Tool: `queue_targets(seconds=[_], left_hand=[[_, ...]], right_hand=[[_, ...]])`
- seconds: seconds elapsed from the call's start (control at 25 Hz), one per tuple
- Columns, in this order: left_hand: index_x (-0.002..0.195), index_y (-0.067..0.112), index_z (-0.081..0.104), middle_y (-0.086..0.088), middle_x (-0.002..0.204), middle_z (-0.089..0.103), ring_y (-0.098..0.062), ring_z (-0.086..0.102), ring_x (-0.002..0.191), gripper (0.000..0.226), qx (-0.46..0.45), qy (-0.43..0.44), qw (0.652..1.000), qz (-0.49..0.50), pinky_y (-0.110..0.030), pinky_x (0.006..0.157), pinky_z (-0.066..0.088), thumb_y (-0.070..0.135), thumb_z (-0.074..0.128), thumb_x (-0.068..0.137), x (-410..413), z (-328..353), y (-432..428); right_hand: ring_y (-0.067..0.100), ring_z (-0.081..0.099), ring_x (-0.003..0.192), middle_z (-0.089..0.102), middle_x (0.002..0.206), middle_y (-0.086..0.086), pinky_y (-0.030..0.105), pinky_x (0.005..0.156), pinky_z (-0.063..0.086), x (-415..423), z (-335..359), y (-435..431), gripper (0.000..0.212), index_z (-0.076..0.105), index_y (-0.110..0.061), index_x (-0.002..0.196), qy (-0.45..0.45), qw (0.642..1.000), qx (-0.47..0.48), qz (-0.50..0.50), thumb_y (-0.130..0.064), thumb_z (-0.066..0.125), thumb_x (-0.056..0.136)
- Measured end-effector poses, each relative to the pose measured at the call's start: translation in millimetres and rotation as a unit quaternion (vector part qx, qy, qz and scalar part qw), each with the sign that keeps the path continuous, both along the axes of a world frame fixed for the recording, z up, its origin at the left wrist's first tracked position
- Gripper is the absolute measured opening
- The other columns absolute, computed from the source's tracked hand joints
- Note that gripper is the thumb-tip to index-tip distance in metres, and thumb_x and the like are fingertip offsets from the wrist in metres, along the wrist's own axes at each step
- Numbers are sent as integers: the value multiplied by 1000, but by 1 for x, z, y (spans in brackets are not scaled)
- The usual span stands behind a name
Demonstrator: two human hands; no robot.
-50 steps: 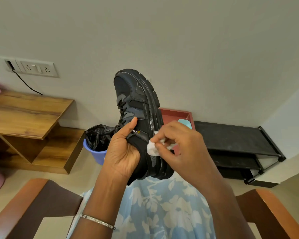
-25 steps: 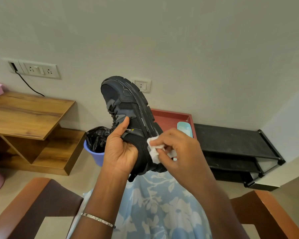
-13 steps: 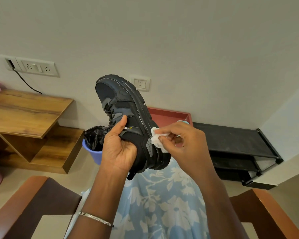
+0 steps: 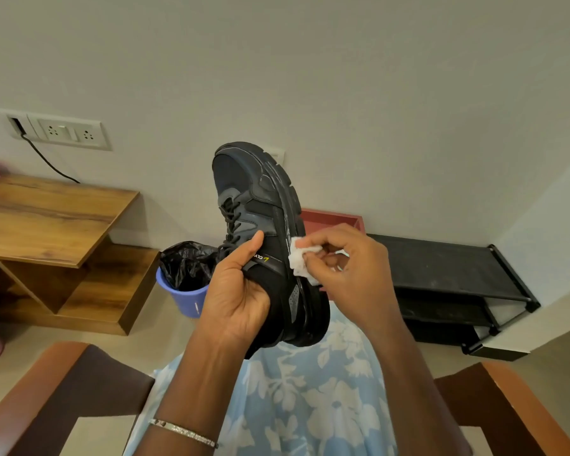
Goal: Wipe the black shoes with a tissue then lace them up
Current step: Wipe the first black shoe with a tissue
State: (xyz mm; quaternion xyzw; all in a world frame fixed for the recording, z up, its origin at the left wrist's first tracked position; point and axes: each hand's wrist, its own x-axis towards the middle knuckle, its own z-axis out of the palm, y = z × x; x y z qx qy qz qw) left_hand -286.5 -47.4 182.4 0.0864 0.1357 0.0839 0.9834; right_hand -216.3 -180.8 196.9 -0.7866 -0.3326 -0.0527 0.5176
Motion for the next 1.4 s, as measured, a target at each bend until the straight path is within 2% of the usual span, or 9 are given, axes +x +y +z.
queue_targets(seconds=[0.12,0.24,0.32,0.56,0.64,0.84,1.08,1.2,1.4], left_hand=[[122,-5,67,-27,127,64,-39,63,119,33,28,8,999,-16,-55,104,47,13,53,98,-1,4,-3],[123,0,67,-26,127,65,-39,65,117,36,47,7,999,-5,-63,95,47,20,58,94,-2,3,1],[133,5,61,-24,133,62,-40,61,122,44,50,-9,999,-2,-60,103,45,25,62,94,-2,1,2],[125,-2,66,-24,135,61,-36,59,127,49,57,-15,996,-67,-47,112,42,38,57,97,-6,7,-10],[126,-1,65,-23,135,60,-36,59,127,50,63,-8,996,-69,-47,113,41,38,58,96,-6,7,-9],[119,2,71,-25,128,65,-39,62,121,44,109,20,992,-60,-54,109,43,36,61,93,-7,8,-3],[107,3,76,-20,121,70,-30,70,109,32,130,44,988,-69,-46,103,49,26,59,96,-4,10,-17],[110,1,75,-22,124,68,-35,65,117,32,139,47,987,-64,-49,108,46,25,61,94,-4,12,-13],[126,0,66,-25,128,64,-39,63,119,42,122,34,988,-83,-53,108,45,30,56,98,-6,12,-4]], right_hand=[[13,67,90,70,97,-6,26,75,57,-2,-2,-1,19,77,-15,98,-45,999,26,-4,-1,72,85],[12,67,84,69,90,-10,21,70,55,-12,0,-19,20,79,-18,91,-52,992,-72,87,-1,75,80],[11,67,82,69,86,-12,19,67,55,-12,3,-25,19,79,-19,88,-36,986,-115,114,-3,77,78],[10,67,87,71,92,-9,27,72,58,7,7,-2,13,78,-16,98,-91,995,20,-45,-11,75,87],[10,66,87,70,92,-7,28,72,57,3,1,-1,12,77,-14,97,-114,992,20,-45,-8,74,87],[8,68,79,71,84,-13,19,65,57,-18,2,-21,17,80,-22,89,-23,995,-83,55,-7,79,80],[4,67,74,71,83,-10,11,63,52,15,29,-12,26,74,-20,103,-10,999,23,-46,-9,81,81],[3,67,76,71,85,-10,12,64,52,7,21,-11,24,74,-19,102,-6,999,32,-43,-7,79,82],[9,72,80,74,87,-11,28,71,62,-20,3,-22,18,76,-17,90,57,997,-30,43,-2,77,82]])
